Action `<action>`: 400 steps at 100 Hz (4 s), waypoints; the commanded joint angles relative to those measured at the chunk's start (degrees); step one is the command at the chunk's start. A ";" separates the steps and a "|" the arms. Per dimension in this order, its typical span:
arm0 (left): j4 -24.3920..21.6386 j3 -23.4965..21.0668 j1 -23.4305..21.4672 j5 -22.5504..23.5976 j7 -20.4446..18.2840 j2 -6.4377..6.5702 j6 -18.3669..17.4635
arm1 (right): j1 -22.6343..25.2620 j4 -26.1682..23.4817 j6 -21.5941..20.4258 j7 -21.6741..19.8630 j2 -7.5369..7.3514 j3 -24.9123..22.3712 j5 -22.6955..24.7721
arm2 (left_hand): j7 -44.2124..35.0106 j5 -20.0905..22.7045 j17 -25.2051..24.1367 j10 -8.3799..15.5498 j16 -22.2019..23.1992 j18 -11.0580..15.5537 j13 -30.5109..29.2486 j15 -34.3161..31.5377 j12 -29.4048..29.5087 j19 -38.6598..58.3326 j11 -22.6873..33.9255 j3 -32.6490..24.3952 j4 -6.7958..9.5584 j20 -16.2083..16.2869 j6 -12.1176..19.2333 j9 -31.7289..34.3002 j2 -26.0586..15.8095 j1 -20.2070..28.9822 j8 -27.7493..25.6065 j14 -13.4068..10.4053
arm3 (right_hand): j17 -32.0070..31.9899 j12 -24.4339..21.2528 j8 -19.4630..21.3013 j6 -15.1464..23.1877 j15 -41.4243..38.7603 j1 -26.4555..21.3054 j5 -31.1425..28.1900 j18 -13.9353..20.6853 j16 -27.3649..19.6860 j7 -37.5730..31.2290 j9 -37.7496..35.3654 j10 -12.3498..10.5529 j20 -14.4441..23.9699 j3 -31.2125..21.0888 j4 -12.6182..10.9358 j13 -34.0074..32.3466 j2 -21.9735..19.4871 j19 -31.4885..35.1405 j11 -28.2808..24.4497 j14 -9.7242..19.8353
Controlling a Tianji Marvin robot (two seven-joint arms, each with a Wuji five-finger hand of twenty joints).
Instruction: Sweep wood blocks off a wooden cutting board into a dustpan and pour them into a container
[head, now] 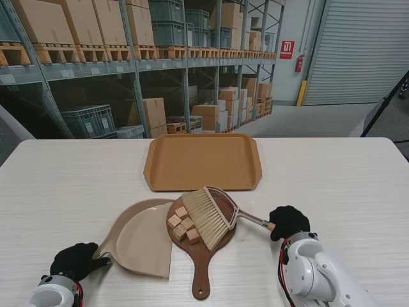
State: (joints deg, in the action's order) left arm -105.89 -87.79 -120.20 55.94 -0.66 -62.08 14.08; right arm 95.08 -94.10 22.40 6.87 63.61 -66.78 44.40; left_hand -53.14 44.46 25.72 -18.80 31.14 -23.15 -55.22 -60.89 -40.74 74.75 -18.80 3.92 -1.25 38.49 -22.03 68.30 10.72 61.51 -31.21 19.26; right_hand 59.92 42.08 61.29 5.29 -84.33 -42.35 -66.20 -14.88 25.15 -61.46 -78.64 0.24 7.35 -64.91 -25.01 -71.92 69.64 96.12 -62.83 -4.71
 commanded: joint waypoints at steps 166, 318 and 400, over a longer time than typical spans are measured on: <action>-0.98 -0.69 -1.14 -0.79 -1.49 -0.23 1.92 | -4.72 2.18 -14.26 0.78 0.41 4.08 -1.31 | -2.04 -0.23 -5.04 15.37 2.00 2.04 1.57 -1.34 -1.78 2.33 88.61 -3.62 0.27 0.98 2.27 -3.04 -10.00 7.79 -2.39 -11.41 | 1.64 0.90 0.66 11.61 0.57 -5.67 -6.04 1.30 -0.61 -5.60 -4.20 -3.22 -0.71 -25.05 3.25 -2.48 -6.46 6.00 2.26 4.41; -1.32 -1.21 -1.48 0.30 -2.97 -0.03 2.36 | -6.49 8.18 -54.42 -23.63 -5.32 -7.16 -10.88 | -2.30 -0.70 -5.32 15.72 1.86 2.17 1.98 -1.52 -1.65 2.09 89.25 -3.45 0.34 1.60 2.52 -3.31 -10.36 7.55 -2.72 -11.72 | 3.74 3.43 1.12 12.31 -8.62 -8.57 -9.97 4.55 7.72 -15.68 -4.30 -2.81 7.53 -16.90 -28.60 -2.08 -14.51 8.12 -12.27 7.89; -1.08 -1.09 -1.14 0.25 -3.53 0.07 2.20 | -10.60 10.67 -53.13 -21.35 -5.79 -1.66 0.39 | -2.29 -0.91 -5.64 15.72 1.82 2.37 2.29 -1.25 -1.61 1.71 89.11 -3.44 0.33 1.50 2.67 -3.58 -10.48 7.54 -2.63 -11.58 | 3.64 2.84 -0.06 13.00 -8.38 -8.14 -9.67 7.35 8.03 -13.62 -4.14 -2.74 9.26 -12.95 -34.93 -1.91 -13.70 8.80 -10.68 7.43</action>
State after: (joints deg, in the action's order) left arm -106.75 -89.00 -121.17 56.16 -2.99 -61.98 16.18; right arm 84.36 -83.03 -31.41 -14.27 57.53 -68.81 44.02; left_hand -53.17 42.43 21.14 -18.62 32.70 -22.91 -53.40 -61.37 -42.76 74.82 -17.60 4.04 -1.21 38.56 -22.01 66.53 8.10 61.65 -33.27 19.26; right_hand 60.85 44.07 62.75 12.27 -87.95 -44.17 -66.18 -10.78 31.51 -67.16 -78.48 -1.04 15.86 -58.40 -55.82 -71.99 64.70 97.23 -70.20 -2.84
